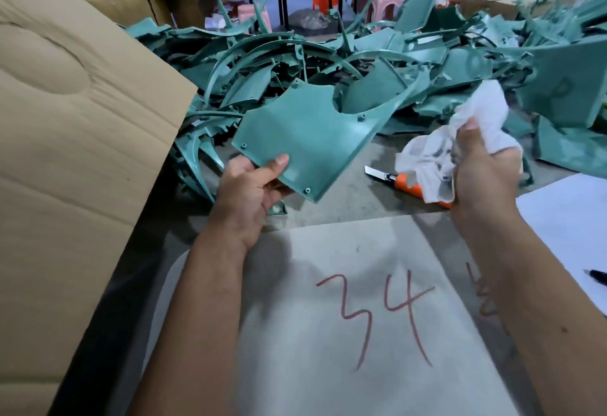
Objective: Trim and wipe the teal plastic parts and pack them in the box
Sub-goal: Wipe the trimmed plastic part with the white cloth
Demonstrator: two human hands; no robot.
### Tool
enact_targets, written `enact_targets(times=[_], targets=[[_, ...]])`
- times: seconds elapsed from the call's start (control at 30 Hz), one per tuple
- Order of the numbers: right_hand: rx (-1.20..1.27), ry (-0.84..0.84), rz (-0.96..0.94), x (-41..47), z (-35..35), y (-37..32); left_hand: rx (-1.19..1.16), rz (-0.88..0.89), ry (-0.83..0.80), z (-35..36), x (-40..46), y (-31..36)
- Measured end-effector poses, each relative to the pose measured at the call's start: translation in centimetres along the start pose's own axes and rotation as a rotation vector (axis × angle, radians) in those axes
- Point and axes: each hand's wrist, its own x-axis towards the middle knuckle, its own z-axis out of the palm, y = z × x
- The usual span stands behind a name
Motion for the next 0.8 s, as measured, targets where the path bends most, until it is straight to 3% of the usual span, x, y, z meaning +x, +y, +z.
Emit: enact_targets(times=[0.07,0.13,0.2,0.33,0.43,0.53,0.63,0.7,0.8], targets=[[0.002,-0.231,0.072,-1.5,1.0,0.5,-0.012,0.044,0.003,0.5,0.1,-0.2],[-0.003,-0.492,0.029,-3.9,2.2,1.2,-0.017,0.045,0.014,1.6,-0.1,-0.7],[-0.029,-0.606,-0.068,-5.5,3.0,1.9,-0.059,0.031,0.039,2.9,-0.4,-1.2],[-0.066,-0.561,-0.131,-5.4,3.0,2.0,-0.172,0.102,0.077,5.5,-1.1,-1.9],[-0.057,-0.569,-0.086,-4.7,2.5,1.9,-0.075,0.135,0.095,5.6,-0.9,-1.6],[0.109,-0.451,0.052,-3.6,1.9,1.1,0.096,0.171,0.111,3.5,-0.4,-0.8],[0.191,-0.245,0.121,-1.4,1.1,0.3,0.084,0.176,0.176,1.6,-0.3,0.0],[0.112,-0.24,0.126,-0.5,0.8,0.8,0.012,0.205,0.221,1.1,-0.3,0.3],[0.059,-0.31,-0.02,-1.2,1.3,1.6,-0.102,0.215,0.243,1.3,-0.3,0.6]])
